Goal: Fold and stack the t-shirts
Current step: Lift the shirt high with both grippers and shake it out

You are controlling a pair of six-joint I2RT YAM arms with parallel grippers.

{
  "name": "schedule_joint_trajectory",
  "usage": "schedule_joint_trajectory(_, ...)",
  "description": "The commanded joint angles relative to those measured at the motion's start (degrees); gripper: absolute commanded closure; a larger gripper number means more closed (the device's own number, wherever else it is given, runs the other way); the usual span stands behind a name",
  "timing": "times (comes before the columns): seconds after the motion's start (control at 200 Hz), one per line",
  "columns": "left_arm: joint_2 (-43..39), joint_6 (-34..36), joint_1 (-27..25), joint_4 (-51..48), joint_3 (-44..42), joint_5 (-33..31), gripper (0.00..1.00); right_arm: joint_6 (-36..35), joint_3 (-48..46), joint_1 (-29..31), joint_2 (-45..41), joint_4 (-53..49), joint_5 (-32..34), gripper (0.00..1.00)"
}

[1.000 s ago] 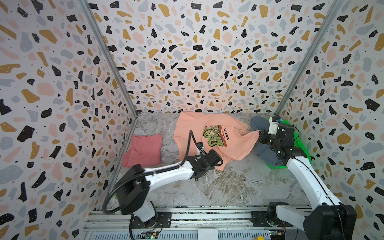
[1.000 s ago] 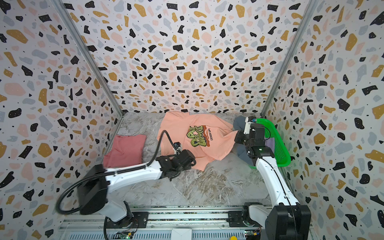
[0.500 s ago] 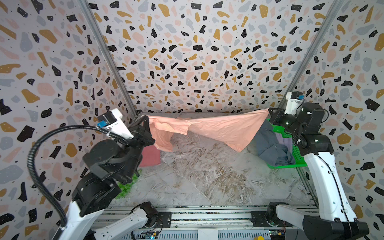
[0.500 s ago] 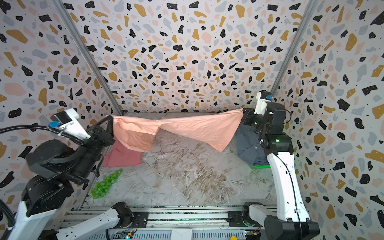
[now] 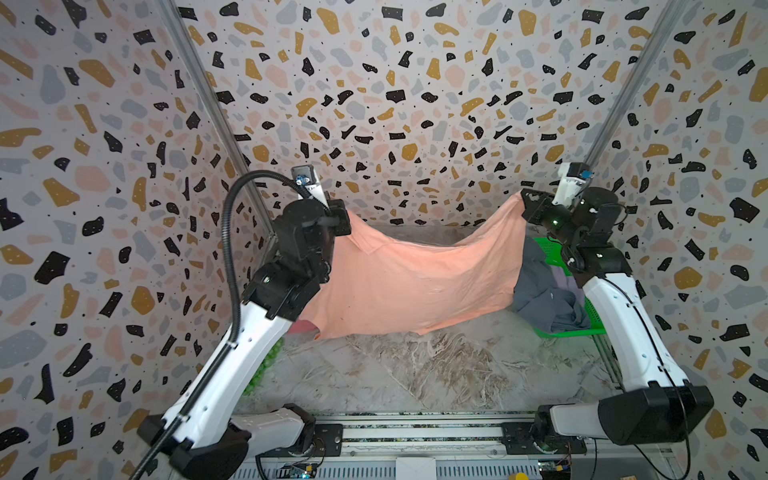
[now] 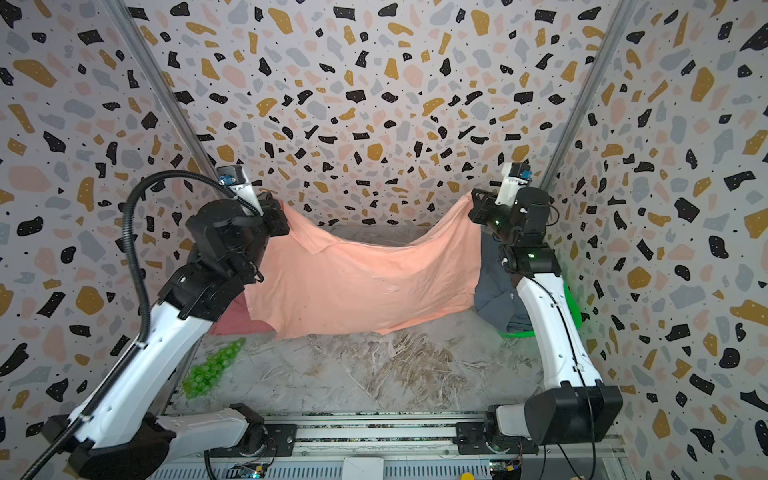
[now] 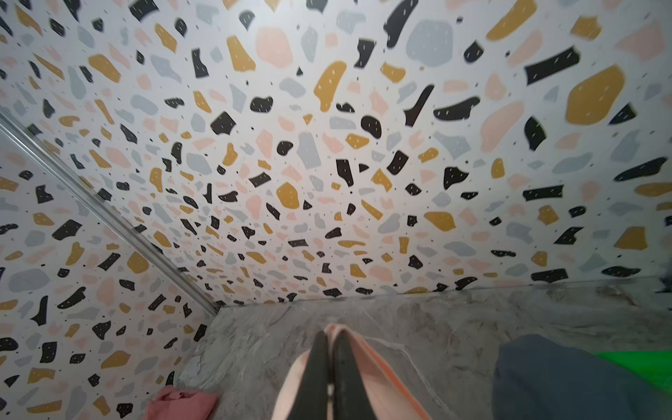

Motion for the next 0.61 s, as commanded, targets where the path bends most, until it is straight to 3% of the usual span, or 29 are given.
schedule_joint_trajectory(0.0,8.6,-1.9,6.3,2.9,11.7,15.1,1.00,0.5,6.1,0.6,3.7,5.5,0.4,1.00)
schedule_joint_trajectory(0.2,32.6,-9.4,14.6,-6.5,47.0,30.8,1.00,1.0,19.8,-0.3,13.6,8.9,0.6,1.00)
schedule_joint_trajectory(0.295,37.1,-15.9,19.2,-4.5,60.8,37.4,1.00,-0.8,32.5,-1.8,16.8,6.1,0.8,1.00)
schedule_joint_trajectory(0.355,33.2,-19.7,22.6,1.5,57.5,40.7,1.00,-1.3,38.0,-2.8,17.2,4.7,0.5,1.00)
schedule_joint_trajectory(0.441,22.3,-21.9,26.4,12.2,43.6,42.3,1.00,-1.7,36.8,-3.7,13.1,5.3,0.4,1.00)
schedule_joint_trajectory(0.601,4.9,-16.5,27.2,13.4,23.1,43.7,1.00,-2.8,13.8,-3.9,-3.1,9.1,0.5,1.00)
